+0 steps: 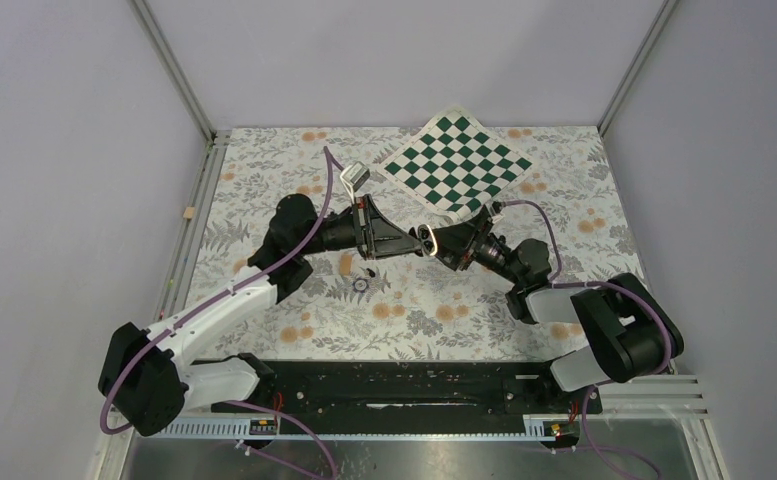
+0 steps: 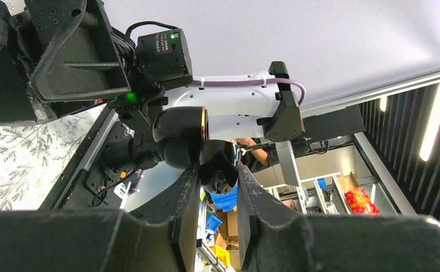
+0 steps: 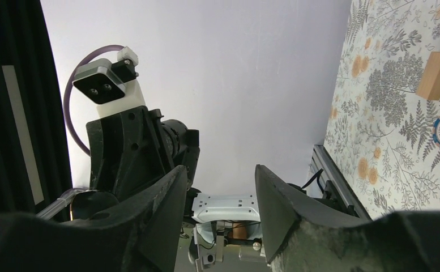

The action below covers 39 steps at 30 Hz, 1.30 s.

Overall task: Insert the wireless bluetooth earbuds into the charging case
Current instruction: Open the charging case to the charging case, then move the left earbud to the center of the board.

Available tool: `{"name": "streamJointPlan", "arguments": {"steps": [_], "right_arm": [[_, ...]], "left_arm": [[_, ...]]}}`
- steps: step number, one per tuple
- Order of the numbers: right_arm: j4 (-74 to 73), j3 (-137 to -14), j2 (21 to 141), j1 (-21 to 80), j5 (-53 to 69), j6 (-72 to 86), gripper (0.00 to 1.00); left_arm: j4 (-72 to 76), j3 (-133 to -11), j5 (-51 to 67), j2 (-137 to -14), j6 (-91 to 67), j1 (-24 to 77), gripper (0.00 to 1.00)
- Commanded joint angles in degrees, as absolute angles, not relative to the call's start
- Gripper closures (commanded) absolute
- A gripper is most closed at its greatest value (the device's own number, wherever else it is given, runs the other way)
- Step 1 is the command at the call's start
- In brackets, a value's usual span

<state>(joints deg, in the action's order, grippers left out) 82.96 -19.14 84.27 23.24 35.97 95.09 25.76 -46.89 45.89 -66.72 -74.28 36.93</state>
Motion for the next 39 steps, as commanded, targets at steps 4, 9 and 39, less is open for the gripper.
{"name": "streamJointPlan", "arguments": {"steps": [4, 9, 39], "right_arm": [[71.8, -19.8, 77.2, 22.1, 36.4, 87.7, 0.41], [13.8, -28.7, 60.2, 20.1, 28.2, 60.6, 0.41], [-34.9, -65.8, 93.3, 12.0, -12.2, 43.4, 0.54]], "left_arm": [[24.6, -49.6, 47.9, -66.2, -71.8, 36.6, 1.0], [5.8, -53.7, 49.9, -66.3, -61.0, 33.9, 1.0], [-21.8, -55.6, 45.8, -71.6, -38.5, 32.5, 1.0]]}}
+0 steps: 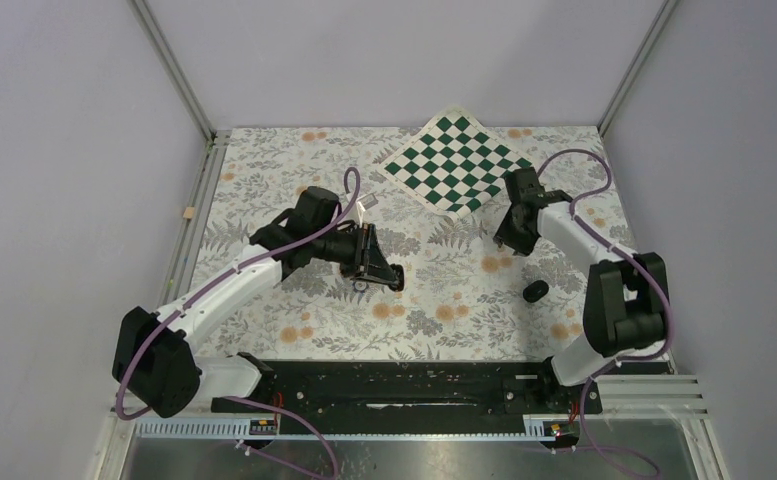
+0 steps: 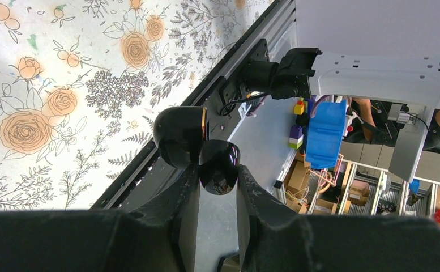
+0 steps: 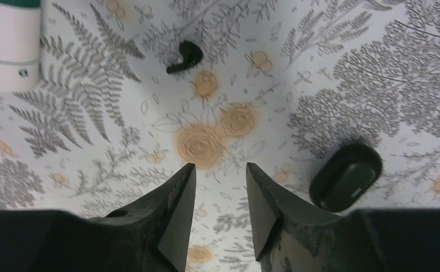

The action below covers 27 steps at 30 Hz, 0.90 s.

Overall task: Insert the wireless bluetooth earbuds into the charging case
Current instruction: Move the left earbud to the center of the board.

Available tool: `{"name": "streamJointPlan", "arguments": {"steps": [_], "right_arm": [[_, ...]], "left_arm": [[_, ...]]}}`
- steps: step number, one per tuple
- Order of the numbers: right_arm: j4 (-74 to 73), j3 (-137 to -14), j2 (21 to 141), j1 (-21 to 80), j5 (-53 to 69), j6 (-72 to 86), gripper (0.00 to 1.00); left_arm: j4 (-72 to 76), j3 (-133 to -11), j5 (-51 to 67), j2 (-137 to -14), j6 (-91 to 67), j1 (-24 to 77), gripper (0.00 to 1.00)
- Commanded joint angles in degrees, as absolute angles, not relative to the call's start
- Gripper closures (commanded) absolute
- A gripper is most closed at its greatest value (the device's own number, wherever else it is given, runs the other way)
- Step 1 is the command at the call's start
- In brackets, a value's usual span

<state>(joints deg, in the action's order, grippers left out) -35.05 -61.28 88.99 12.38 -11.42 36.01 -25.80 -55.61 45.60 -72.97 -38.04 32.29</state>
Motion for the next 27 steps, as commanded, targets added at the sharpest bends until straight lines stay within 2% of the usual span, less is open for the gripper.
{"name": "streamJointPlan", "arguments": {"steps": [1, 11, 27], "right_arm": [[-35.0, -66.5, 94.7, 11.8, -11.7, 45.0, 0.53], [-33.8, -71.2, 102.8, 10.3, -13.1, 55.3, 0.56], [-33.5, -74.0, 107.4, 7.6, -10.6, 54.1, 0.61]], "left_arm": [[-21.7, -55.5, 45.7, -71.4, -38.5, 32.5, 1.0], [-21.1, -53.9, 45.9, -69.4, -38.9, 32.5, 1.0], [-21.0, -53.8, 45.7, -68.6, -39.2, 32.5, 1.0]]}}
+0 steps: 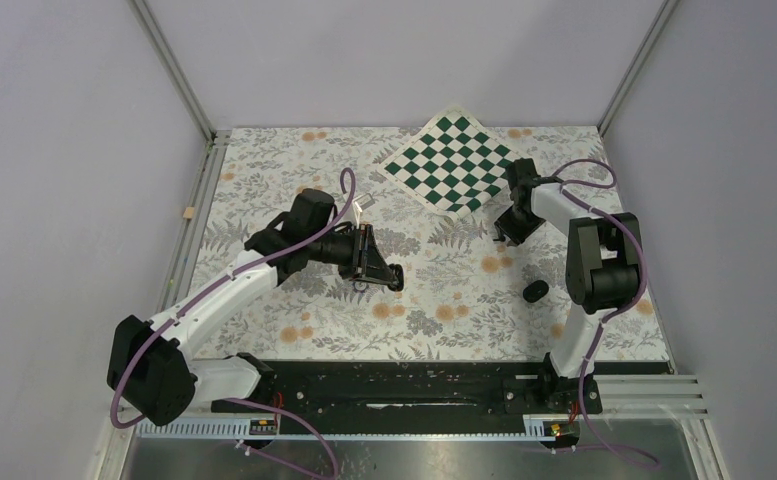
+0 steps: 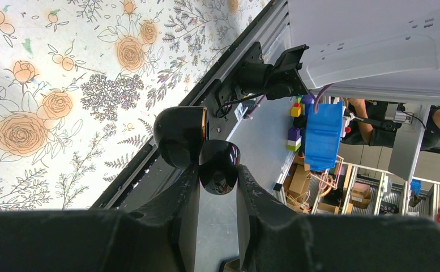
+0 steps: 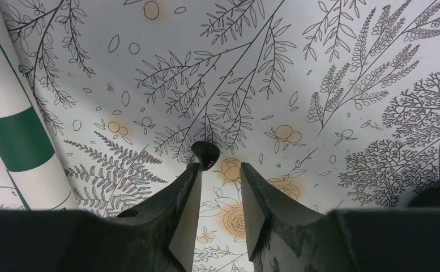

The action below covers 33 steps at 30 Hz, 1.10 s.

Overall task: Insert the wireless bluetooth earbuds into the charging case
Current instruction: Move the left earbud to the center of the board.

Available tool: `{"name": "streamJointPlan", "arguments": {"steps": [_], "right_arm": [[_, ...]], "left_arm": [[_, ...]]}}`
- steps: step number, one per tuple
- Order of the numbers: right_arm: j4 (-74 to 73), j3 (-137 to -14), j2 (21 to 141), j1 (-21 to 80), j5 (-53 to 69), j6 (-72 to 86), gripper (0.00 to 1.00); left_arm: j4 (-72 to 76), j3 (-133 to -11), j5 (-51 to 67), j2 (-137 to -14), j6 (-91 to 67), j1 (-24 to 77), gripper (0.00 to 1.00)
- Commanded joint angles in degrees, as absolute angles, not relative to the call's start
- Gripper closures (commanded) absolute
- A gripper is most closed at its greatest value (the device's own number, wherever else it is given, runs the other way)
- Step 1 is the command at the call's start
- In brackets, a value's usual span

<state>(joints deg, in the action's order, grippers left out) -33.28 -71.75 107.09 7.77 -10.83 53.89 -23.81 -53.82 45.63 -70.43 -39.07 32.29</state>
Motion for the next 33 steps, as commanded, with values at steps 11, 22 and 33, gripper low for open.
{"name": "streamJointPlan", "arguments": {"steps": [11, 22, 33], "right_arm": [[-34.4, -75.3, 108.6, 7.5, -7.4, 55.2, 0.61], [-38.2, -70.9, 105.4, 7.5, -14.5, 71.5, 0.53], [-33.5, -66.3, 100.5, 7.5, -14.4, 81.9, 0.52]], "left_arm": [[-21.1, -54.2, 45.9, -68.7, -39.3, 32.5, 1.0], [-20.7, -54.2, 46.3, -69.4, -39.1, 32.6, 1.0], [-20.6, -54.7, 47.0, -70.1, -38.7, 32.6, 1.0]]}}
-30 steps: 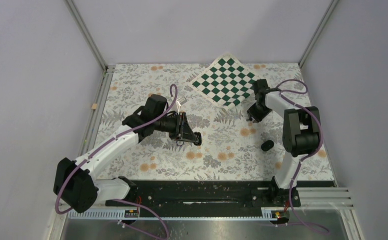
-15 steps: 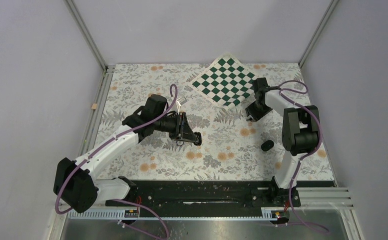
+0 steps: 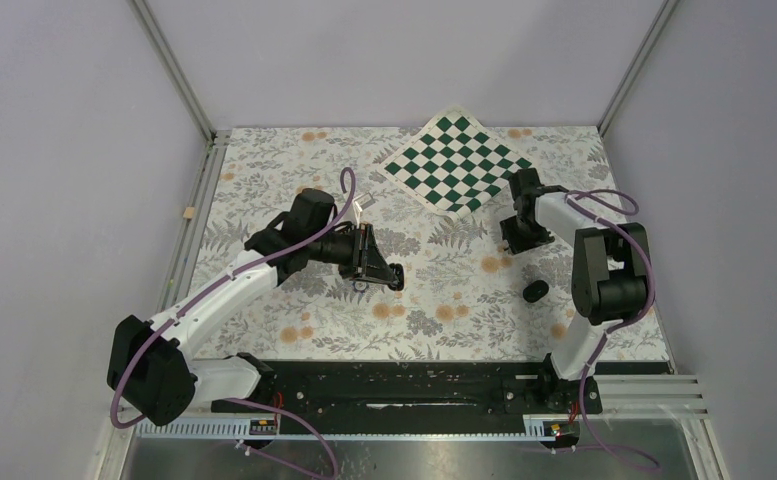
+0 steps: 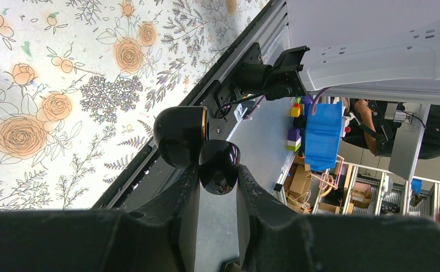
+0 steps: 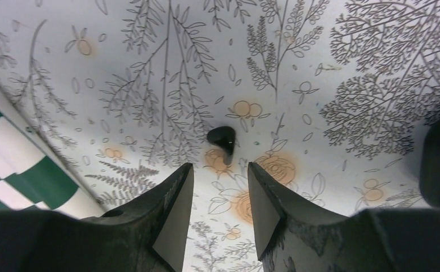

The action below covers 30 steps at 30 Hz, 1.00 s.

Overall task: Insert the wireless bluetooth earbuds into the charging case
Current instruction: Move the left earbud to the center of the board.

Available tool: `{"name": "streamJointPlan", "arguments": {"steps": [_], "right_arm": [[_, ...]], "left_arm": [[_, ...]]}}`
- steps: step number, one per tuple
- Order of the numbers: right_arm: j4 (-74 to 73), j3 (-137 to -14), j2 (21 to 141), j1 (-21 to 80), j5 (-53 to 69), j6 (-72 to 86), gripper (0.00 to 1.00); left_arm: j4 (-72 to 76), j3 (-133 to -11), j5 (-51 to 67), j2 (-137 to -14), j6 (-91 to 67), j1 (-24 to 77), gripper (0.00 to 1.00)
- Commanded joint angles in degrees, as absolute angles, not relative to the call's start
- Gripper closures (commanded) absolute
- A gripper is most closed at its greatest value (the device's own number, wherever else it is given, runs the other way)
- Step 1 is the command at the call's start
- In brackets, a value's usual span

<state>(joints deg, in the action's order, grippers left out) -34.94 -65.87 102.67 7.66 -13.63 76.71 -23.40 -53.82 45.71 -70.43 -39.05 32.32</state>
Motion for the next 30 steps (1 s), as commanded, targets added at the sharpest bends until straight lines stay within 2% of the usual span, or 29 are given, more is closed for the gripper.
{"name": "streamJointPlan", "arguments": {"steps": [1, 11, 27, 30], "right_arm": [[-33.6, -66.6, 100.7, 7.5, -14.3, 81.8, 0.52], [-40.3, -70.9, 102.4, 7.2, -20.2, 77.4, 0.54], [-43.7, -72.7, 105.9, 7.2, -22.2, 77.2, 0.55], [-44.8, -75.0, 107.6, 7.1, -22.5, 74.7, 0.59]], "left_arm": [[-20.6, -54.7, 47.0, -70.0, -38.7, 32.6, 1.0], [-20.5, -53.6, 47.2, -69.4, -38.3, 32.6, 1.0], [-20.4, -54.2, 47.7, -70.2, -37.9, 32.5, 1.0], [-20.1, -54.2, 47.7, -70.2, -37.9, 32.5, 1.0]]}}
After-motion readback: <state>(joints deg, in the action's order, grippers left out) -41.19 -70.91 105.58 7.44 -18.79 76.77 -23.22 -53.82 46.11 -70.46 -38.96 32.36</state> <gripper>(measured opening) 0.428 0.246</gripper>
